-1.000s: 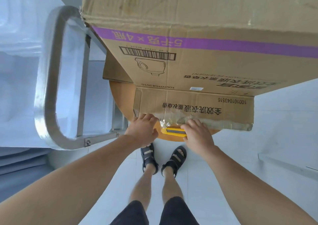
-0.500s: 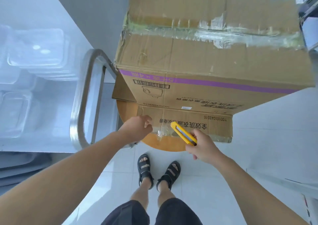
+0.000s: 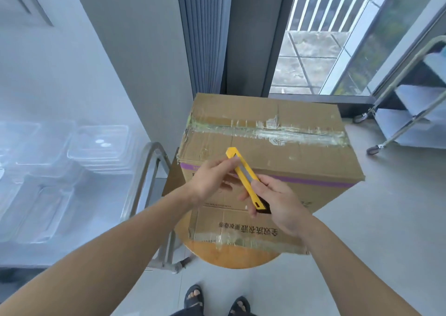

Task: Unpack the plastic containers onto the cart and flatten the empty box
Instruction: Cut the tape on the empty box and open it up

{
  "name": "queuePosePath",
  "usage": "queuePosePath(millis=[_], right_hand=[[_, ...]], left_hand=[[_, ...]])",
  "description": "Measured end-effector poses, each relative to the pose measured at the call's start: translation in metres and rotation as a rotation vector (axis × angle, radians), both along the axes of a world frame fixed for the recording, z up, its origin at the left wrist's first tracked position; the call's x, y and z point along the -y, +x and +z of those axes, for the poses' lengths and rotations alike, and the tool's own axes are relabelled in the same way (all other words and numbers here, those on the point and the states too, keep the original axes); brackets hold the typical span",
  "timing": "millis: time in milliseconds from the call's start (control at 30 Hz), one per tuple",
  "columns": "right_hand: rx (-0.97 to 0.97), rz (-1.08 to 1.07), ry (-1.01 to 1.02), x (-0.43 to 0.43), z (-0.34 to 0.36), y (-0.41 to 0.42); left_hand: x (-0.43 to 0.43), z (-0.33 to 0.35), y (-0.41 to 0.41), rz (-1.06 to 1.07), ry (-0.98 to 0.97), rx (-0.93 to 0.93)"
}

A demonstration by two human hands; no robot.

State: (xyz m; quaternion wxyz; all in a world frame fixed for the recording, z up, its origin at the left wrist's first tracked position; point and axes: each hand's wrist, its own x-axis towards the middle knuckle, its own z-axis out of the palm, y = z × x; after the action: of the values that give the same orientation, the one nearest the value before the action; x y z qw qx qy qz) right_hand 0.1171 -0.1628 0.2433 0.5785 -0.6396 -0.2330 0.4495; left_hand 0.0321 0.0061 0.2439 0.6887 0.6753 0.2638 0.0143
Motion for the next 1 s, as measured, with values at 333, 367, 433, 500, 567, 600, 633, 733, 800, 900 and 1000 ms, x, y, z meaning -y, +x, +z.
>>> queuePosePath(millis=[333, 367, 433, 500, 567, 600, 633, 733, 800, 900, 1000], right_hand=[[-0.077, 0.134, 0.128, 0.010, 0.035, 0.016], [-0.063, 0.147, 0.135, 0.010, 0.036, 0.017], [-0.037, 0.147, 0.135, 0.007, 0.036, 0.016], [-0.022, 0.133, 0.125, 0.001, 0.035, 0.015], [-0.023, 0.109, 0.123, -0.006, 0.033, 0.014], [-0.031, 0.096, 0.122, -0.010, 0.032, 0.014], [-0.037, 0.086, 0.121, -0.014, 0.031, 0.014], [-0.052, 0.090, 0.106, -0.028, 0.029, 0.016], [-0.086, 0.119, 0.106, -0.038, 0.029, 0.020], [-0.062, 0.140, 0.068, -0.057, 0.029, 0.024], [-0.046, 0.063, 0.024, -0.082, 0.027, 0.026]], left_hand=[[0.013, 0.046, 0.013, 0.045, -0.040, 0.238], [0.013, 0.047, 0.013, 0.049, -0.037, 0.244], [0.011, 0.047, 0.011, 0.060, -0.037, 0.251], [0.007, 0.046, 0.010, 0.075, -0.034, 0.251], [0.001, 0.043, 0.011, 0.083, -0.037, 0.246], [-0.004, 0.041, 0.011, 0.081, -0.037, 0.243], [-0.009, 0.039, 0.011, 0.078, -0.036, 0.240], [-0.026, 0.032, 0.014, 0.068, -0.064, 0.239], [-0.040, 0.028, 0.017, 0.073, -0.104, 0.237], [-0.064, 0.022, 0.022, 0.078, -0.161, 0.228], [-0.088, 0.016, 0.028, 0.070, -0.202, 0.212]])
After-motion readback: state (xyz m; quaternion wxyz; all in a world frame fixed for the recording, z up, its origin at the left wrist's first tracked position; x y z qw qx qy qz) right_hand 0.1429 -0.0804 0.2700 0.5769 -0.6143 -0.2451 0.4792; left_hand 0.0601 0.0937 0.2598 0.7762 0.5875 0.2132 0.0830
